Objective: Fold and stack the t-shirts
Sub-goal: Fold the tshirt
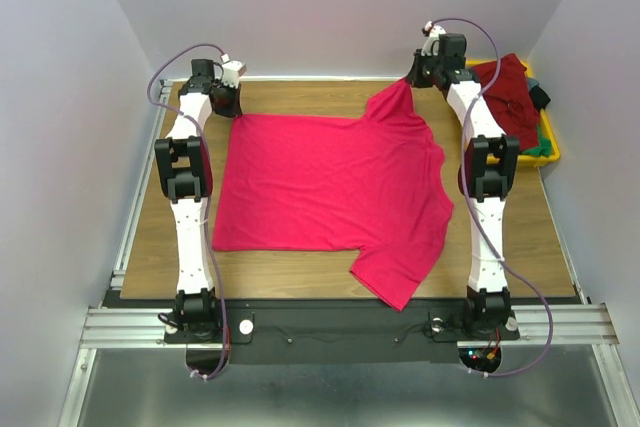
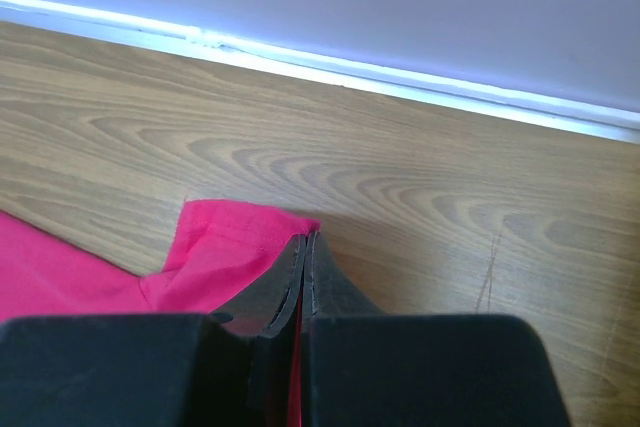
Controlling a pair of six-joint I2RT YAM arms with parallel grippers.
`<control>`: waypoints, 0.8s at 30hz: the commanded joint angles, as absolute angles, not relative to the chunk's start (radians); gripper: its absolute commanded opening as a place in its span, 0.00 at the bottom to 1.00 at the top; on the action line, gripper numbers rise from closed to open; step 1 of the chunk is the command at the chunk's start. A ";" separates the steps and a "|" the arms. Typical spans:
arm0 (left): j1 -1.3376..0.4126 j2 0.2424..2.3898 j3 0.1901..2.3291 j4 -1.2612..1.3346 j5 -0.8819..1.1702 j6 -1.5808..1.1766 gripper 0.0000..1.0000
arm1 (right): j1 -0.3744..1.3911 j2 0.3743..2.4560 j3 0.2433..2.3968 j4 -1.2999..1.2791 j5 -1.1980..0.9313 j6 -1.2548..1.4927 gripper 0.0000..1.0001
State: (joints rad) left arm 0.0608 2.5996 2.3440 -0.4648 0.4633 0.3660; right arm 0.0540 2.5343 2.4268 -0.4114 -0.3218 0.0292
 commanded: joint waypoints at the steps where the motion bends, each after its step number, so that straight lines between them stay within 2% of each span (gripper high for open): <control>1: 0.064 2.560 2.361 -0.442 0.494 0.348 0.00 | 0.061 2.415 2.494 -0.370 -0.342 0.017 0.01; 15: 0.078 2.370 2.151 -0.288 0.549 0.462 0.00 | 0.063 2.235 2.372 -0.371 -0.365 -0.024 0.01; 24: 0.094 2.246 2.007 -0.238 0.586 0.564 0.00 | 0.061 2.200 2.309 -0.385 -0.370 -0.046 0.01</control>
State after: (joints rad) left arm 0.0814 2.3833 2.0617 -0.2932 0.5522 0.4938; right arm 0.0551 2.2425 2.3306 -0.4103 -0.3634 -0.0212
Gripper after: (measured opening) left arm 0.029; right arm 0.012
